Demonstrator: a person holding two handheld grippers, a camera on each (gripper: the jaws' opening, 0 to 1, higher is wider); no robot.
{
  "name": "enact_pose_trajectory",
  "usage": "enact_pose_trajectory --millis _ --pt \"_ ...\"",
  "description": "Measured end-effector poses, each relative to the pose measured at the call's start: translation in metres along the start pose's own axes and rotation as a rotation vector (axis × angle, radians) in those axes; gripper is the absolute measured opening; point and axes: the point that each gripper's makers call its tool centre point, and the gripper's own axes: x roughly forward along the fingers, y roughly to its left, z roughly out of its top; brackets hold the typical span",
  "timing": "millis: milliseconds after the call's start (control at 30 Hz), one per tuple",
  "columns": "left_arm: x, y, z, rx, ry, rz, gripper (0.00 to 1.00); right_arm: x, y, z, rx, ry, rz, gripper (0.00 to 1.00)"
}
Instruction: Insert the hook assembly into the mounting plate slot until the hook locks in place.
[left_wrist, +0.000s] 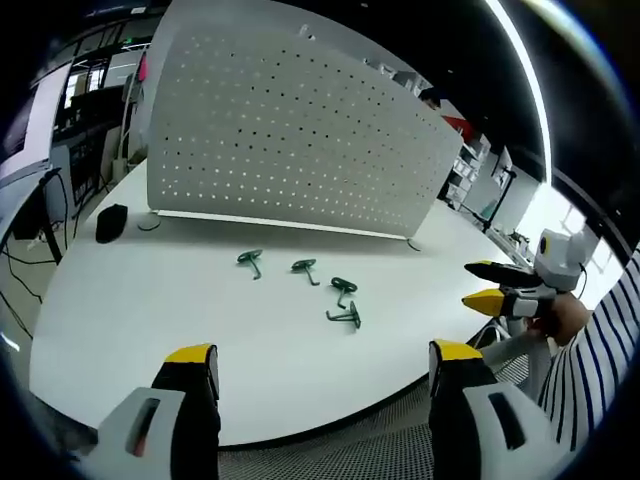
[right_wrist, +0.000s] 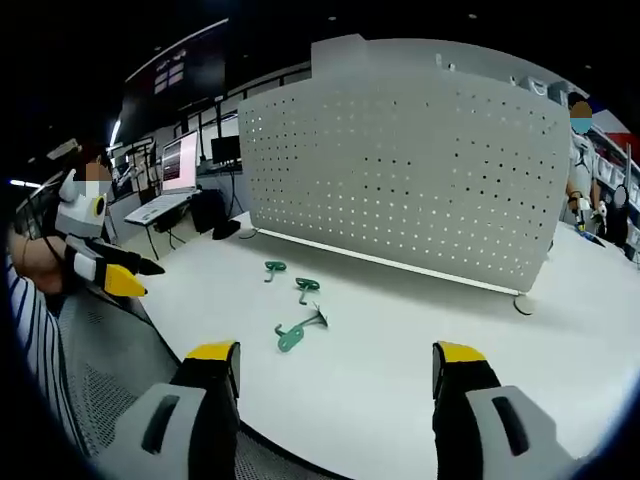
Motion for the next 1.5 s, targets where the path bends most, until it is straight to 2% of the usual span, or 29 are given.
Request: enact_pose_trajectory --millis 333,500,833,1300,1433,1500 --pt "0.000 0.000 0.001 0.001 -0.006 0.003 0.87 0.001 0.005 -0.001 0.015 0.005 0.029 0.74" --pt "-0.001 0.004 0.002 0.015 -0.014 0.030 0.87 0.000 0.003 0.001 0.023 -0.009 0.024 0.71" --pt "-0.001 0.004 0.002 0.019 -0.011 0.033 0.87 -0.001 0.006 0.005 0.037 -0.030 0.038 0.67" --pt "-0.001 0.004 0.000 0.018 0.001 0.033 0.87 -0.001 0.011 0.005 0.035 -0.026 0.053 0.64" --pt "0.000 0.003 0.000 0.019 0.004 0.030 0.87 0.000 0.008 0.005 0.086 -0.023 0.054 0.65" --pt "-0.001 0.004 0.000 0.011 0.001 0.031 0.87 0.001 0.011 0.003 0.127 -0.002 0.076 0.65"
